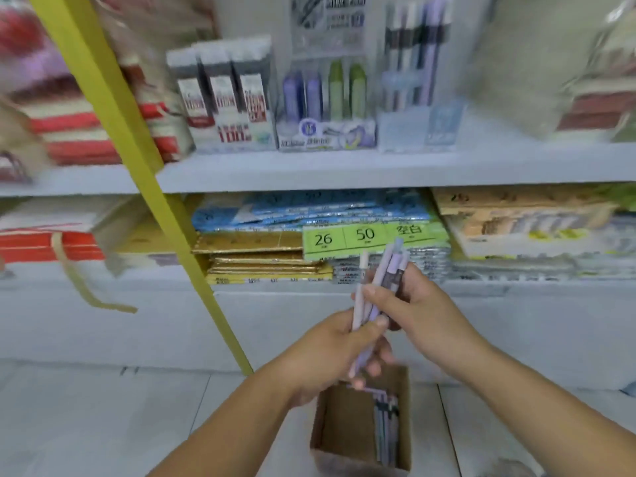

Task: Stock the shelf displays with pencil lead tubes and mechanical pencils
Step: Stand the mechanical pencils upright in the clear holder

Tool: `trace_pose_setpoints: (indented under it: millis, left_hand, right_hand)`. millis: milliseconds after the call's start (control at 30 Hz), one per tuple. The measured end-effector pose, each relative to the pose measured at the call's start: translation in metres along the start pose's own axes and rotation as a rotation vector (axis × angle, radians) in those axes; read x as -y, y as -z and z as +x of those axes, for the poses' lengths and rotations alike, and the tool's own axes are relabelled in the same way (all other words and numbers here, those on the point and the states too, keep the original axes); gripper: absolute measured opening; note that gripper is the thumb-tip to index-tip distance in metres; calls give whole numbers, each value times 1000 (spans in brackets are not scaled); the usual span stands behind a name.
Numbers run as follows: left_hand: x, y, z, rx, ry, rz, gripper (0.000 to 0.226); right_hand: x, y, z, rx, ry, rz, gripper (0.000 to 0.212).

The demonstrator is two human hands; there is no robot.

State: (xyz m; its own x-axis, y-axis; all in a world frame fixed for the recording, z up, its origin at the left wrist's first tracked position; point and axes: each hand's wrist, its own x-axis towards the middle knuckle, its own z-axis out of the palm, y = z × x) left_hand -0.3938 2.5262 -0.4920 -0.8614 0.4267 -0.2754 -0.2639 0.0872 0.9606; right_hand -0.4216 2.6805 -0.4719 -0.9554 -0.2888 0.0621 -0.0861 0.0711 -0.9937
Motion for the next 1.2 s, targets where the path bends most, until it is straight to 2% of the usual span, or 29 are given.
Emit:
trace_pose_setpoints:
  millis: [67, 200, 267, 367, 433, 500, 600, 700, 833, 900, 1033, 1200]
  left_hand:
    - [-33, 1, -4, -38, -97, 77, 23]
    - [-93, 6, -6, -91, -216, 140, 19]
    - [-117, 8, -3, -88, -258, 181, 20]
    - [-145, 9, 6, -101, -295, 204, 28]
    - [-158, 12, 14, -127, -330, 204, 25]
    - [-166, 20, 21, -164, -364, 255, 6]
    - [-171, 34, 33, -242, -405, 328, 13]
    - [-175, 45, 43, -347, -431, 268, 10]
    - [-180, 49, 52, -363, -473, 110, 25]
    - [-183, 49, 54, -355, -491, 18, 16]
    - [-187, 46, 59, -337, -513, -81, 20]
    - [-187, 44, 64, -319, -506, -104, 25]
  right_hand:
    - [35, 14, 3, -29, 105, -53, 12]
    - [91, 37, 13, -59, 246, -11, 15]
    - [111, 46, 22, -75, 262, 54, 10]
    - [138, 59, 38, -68, 260, 98, 22]
    - [155, 67, 51, -146, 310, 62, 13]
    - [171, 76, 64, -255, 375, 91, 5]
    - [195, 91, 80, -431, 488, 167, 3]
    - [210, 102, 89, -556, 665, 76, 8]
    - [212, 105, 100, -564, 791, -52, 19]
    - [211, 106, 106, -563, 779, -222, 27]
    - [204, 106, 113, -504, 718, -537, 34]
    - [198, 106, 117, -387, 651, -639, 32]
